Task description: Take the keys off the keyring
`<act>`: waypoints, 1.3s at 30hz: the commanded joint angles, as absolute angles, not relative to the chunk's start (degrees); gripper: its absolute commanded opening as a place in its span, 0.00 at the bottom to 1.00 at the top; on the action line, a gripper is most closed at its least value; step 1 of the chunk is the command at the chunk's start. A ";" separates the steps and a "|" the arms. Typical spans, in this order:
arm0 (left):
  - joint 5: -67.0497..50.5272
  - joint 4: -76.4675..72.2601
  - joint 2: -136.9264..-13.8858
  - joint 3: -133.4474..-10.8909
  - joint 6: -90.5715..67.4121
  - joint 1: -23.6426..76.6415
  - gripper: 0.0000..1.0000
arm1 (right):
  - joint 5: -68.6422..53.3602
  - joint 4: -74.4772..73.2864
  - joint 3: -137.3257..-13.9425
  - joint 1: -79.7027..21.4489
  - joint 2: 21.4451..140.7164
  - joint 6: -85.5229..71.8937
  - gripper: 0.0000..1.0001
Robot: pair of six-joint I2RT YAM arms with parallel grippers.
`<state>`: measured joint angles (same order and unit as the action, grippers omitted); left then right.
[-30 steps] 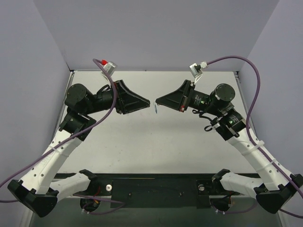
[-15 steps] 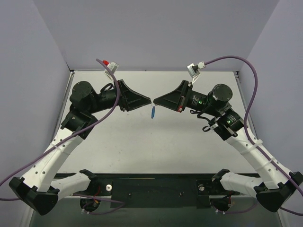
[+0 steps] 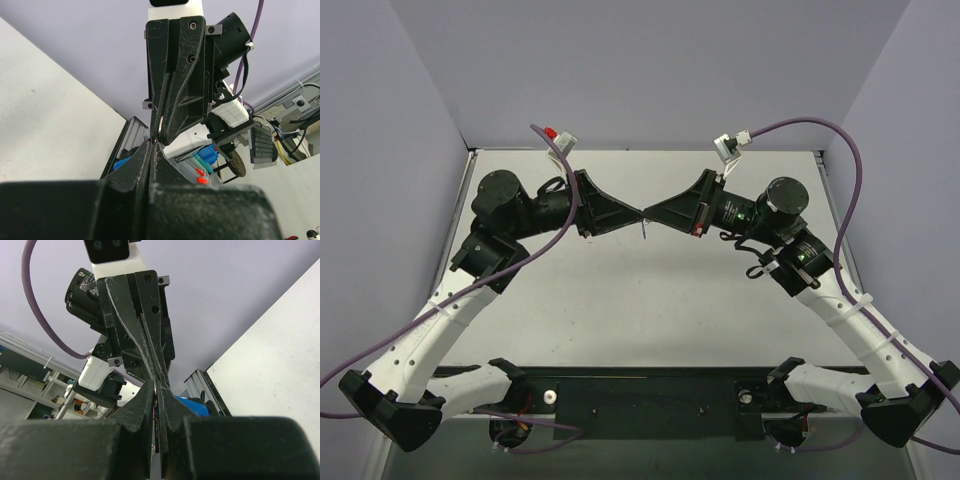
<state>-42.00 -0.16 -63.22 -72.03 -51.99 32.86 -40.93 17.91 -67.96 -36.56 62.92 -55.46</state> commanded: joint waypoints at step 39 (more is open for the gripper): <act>40.87 -1.49 -55.98 -61.61 -77.87 62.22 0.00 | -4.31 2.19 -77.26 -44.91 72.25 -42.36 0.00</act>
